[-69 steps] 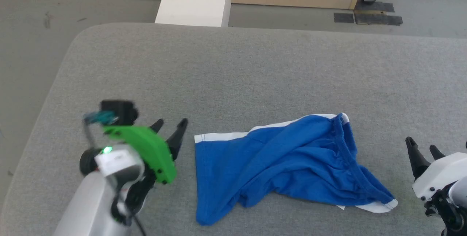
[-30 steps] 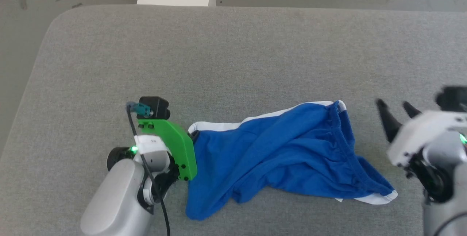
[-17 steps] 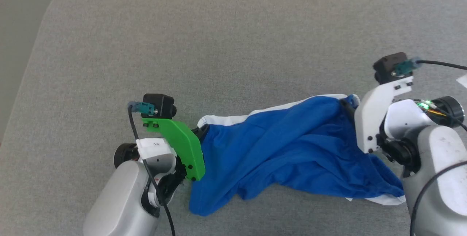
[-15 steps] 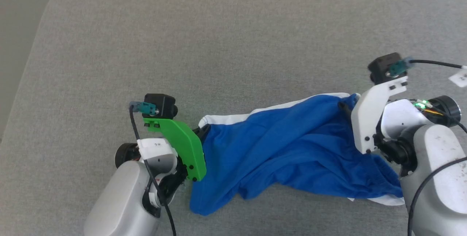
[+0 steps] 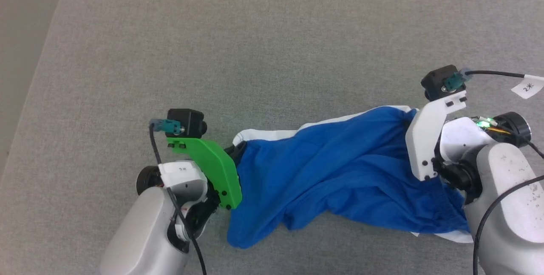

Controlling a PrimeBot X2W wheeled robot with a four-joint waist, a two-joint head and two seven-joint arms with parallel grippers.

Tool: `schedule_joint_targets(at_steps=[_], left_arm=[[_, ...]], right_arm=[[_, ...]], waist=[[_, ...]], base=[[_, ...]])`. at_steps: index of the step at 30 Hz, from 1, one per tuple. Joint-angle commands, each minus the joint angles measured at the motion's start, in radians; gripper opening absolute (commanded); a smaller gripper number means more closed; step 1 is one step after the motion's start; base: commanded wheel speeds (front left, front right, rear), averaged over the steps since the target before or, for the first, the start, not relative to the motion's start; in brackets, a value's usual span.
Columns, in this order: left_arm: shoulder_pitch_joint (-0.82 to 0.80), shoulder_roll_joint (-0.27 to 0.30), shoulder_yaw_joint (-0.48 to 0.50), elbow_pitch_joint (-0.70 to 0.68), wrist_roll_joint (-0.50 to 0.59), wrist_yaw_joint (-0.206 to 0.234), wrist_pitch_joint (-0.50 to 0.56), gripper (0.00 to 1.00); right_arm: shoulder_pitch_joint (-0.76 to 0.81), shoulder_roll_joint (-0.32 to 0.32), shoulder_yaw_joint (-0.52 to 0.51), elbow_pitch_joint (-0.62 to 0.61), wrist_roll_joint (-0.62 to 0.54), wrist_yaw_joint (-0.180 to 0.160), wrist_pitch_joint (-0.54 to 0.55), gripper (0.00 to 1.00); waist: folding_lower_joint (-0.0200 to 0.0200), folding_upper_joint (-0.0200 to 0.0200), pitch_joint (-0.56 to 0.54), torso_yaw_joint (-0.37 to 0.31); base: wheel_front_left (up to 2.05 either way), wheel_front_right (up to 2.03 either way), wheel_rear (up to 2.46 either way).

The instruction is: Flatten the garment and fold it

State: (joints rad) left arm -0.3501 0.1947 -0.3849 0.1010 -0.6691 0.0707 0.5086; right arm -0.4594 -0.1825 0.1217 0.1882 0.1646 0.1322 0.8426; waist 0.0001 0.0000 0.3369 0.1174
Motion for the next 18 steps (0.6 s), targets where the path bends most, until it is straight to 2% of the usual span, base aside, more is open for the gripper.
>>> schedule_joint_targets(at_steps=[1, 8, 18], left_arm=[[-0.012, -0.002, 0.009, 0.002, -0.008, -0.005, -0.015, 0.0], [-0.046, -0.006, 0.061, -0.006, -0.043, -0.018, -0.065, 0.0], [-0.229, 0.033, 0.144, -0.031, -0.041, -0.014, -0.097, 0.0]], right_arm=[[-0.011, -0.005, 0.0, 0.002, 0.014, -0.002, -0.019, 0.0], [-0.031, -0.002, 0.003, -0.023, 0.104, -0.002, -0.078, 0.0], [-0.154, 0.006, -0.074, -0.066, 0.272, -0.002, -0.137, 0.0]], waist=[[-0.0001, 0.0, -0.023, -0.01], [-0.0001, 0.0, -0.116, -0.032], [-0.0001, 0.0, -0.268, -0.077]], base=[[0.0, 0.0, 0.0], [0.0, 0.0, 0.0], [0.0, 0.0, 0.0]])
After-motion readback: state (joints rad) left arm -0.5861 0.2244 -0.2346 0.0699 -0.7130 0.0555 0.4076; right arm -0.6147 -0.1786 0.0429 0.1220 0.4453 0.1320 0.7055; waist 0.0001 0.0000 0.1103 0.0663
